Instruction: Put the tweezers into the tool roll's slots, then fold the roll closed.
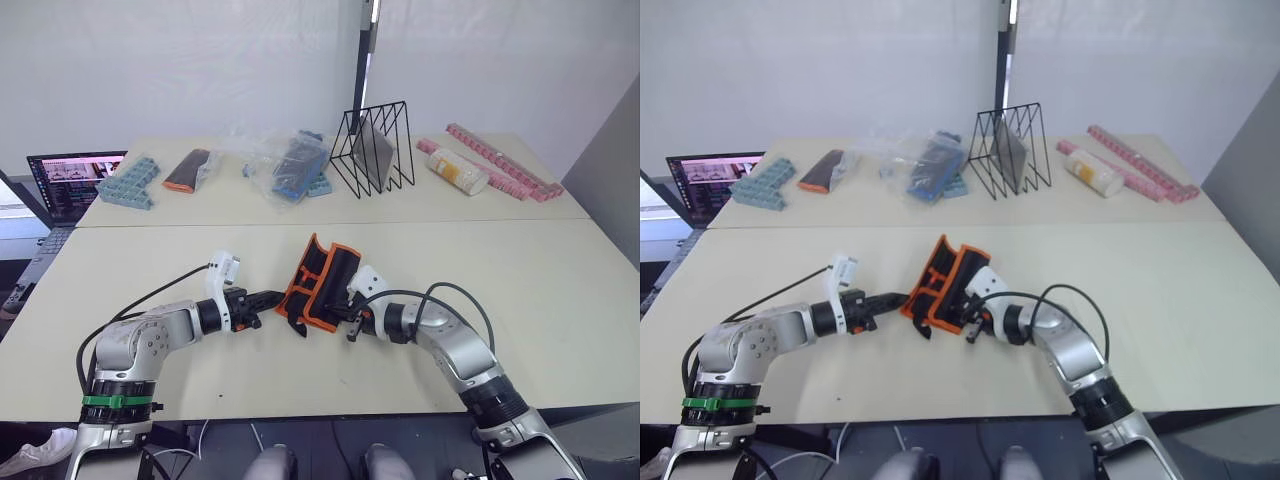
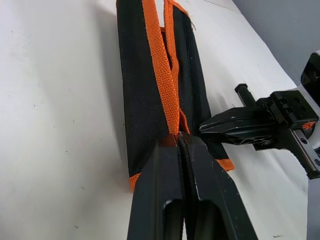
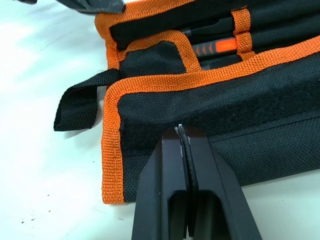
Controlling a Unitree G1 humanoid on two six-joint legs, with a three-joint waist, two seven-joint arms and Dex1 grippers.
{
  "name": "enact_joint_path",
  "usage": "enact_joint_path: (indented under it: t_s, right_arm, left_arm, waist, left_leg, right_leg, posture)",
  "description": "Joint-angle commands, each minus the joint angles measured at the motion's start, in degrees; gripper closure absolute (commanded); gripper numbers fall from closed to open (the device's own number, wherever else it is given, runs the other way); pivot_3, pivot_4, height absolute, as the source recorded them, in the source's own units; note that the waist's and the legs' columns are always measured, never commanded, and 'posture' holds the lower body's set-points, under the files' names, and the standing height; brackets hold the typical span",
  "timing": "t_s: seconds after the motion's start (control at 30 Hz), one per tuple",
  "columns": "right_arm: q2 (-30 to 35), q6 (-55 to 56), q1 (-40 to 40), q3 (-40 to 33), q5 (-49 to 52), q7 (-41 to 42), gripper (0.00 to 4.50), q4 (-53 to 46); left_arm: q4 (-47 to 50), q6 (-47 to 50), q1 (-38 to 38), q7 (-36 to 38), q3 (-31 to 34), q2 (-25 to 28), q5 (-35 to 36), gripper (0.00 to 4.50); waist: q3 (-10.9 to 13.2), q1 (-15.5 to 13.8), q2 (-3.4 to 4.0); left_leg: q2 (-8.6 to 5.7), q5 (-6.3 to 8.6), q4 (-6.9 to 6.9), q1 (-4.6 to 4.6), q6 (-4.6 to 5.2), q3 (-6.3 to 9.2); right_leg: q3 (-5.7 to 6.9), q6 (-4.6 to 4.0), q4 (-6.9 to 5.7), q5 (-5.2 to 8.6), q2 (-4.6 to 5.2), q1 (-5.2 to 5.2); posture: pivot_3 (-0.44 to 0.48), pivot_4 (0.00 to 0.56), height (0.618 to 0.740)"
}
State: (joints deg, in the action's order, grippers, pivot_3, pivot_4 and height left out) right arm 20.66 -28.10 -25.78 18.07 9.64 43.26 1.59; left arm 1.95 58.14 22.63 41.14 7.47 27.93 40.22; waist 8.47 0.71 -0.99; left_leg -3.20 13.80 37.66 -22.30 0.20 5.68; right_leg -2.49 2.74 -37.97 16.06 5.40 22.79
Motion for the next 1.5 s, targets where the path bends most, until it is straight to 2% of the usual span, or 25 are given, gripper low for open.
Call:
enact_joint_path:
  t_s: [0.03,0.3,0.6,0.87,1.0,1.2,1.33,1.5]
  right_arm:
    - [0.99,-2.90,1.84,1.55,-2.06,-0.21,4.50,1.67]
    - [1.78,-4.83,3.15,0.10,-1.38,-1.12,4.50,0.20]
    - [2.80,-5.73,3.39,-2.00,-0.83,-1.34,4.50,-0.39]
    - [2.61,-7.12,4.40,-5.22,1.13,-2.05,4.50,-2.46]
    - [5.96,-6.90,5.67,-10.52,4.35,-0.10,4.50,-4.22]
    - [9.64,-6.38,5.04,-15.60,8.09,2.12,4.50,-6.62]
    - [6.36,-5.36,1.37,-18.82,11.00,0.36,4.50,-7.00]
    - [1.27,-3.45,-3.55,-16.74,9.63,-2.34,4.50,-5.03]
  left_arm:
    - [3.32,0.08,2.47,2.04,-2.97,0.15,0.70,4.47]
    - [5.76,0.31,6.04,6.29,-9.83,0.19,0.98,4.47]
    - [1.24,-2.97,7.54,9.40,-16.97,-1.25,-3.66,4.47]
    - [-4.82,-6.92,9.31,9.46,-18.31,-3.00,-8.26,4.47]
    - [-8.40,-9.11,10.43,8.94,-18.80,-4.47,-10.93,4.47]
    - [-8.68,-9.81,9.36,9.60,-19.77,-5.65,-12.31,4.47]
    - [-8.62,-10.26,8.52,10.04,-20.54,-5.87,-13.38,4.47]
    - [-8.69,-10.50,8.12,10.79,-21.37,-5.40,-14.49,4.47]
  waist:
    - [0.00,-0.04,0.00]
    - [0.00,0.00,0.00]
    - [0.00,-0.21,0.00]
    - [0.01,-0.32,-0.01]
    - [0.01,-0.84,-0.01]
    - [0.03,-0.65,-0.03]
    - [0.03,0.22,-0.03]
    - [0.03,0.16,-0.02]
  left_leg:
    - [0.00,0.00,0.00,0.00,0.00,0.00]
    - [0.00,0.00,0.00,0.01,0.00,0.02]
    - [-0.03,0.00,0.00,0.09,0.01,0.07]
    - [-0.03,0.00,0.00,0.20,0.01,0.11]
    - [-0.09,0.00,0.02,0.18,0.01,0.12]
    - [-0.08,0.00,0.05,0.09,0.02,0.12]
    - [0.01,0.01,0.02,0.09,0.04,0.12]
    - [0.02,0.01,-0.01,0.10,0.04,0.12]
  right_leg:
    - [0.00,0.00,0.00,0.00,0.00,-0.01]
    - [0.02,0.00,0.04,0.00,-0.01,-0.06]
    - [0.10,0.01,0.17,0.01,0.00,-0.26]
    - [0.13,0.02,0.28,0.01,-0.01,-0.44]
    - [0.14,0.03,0.32,0.01,0.03,-0.48]
    - [0.12,0.07,0.35,-0.02,0.00,-0.42]
    - [0.10,0.07,0.35,-0.02,-0.07,-0.40]
    - [0.11,0.07,0.35,-0.02,-0.08,-0.37]
  posture:
    - [0.000,0.150,0.740]
    - [0.000,0.150,0.740]
    - [0.000,0.150,0.740]
    - [0.000,0.150,0.740]
    - [0.000,0.150,0.740]
    - [0.000,0.150,0.740]
    - [0.000,0.150,0.740]
    - [0.000,0.150,0.740]
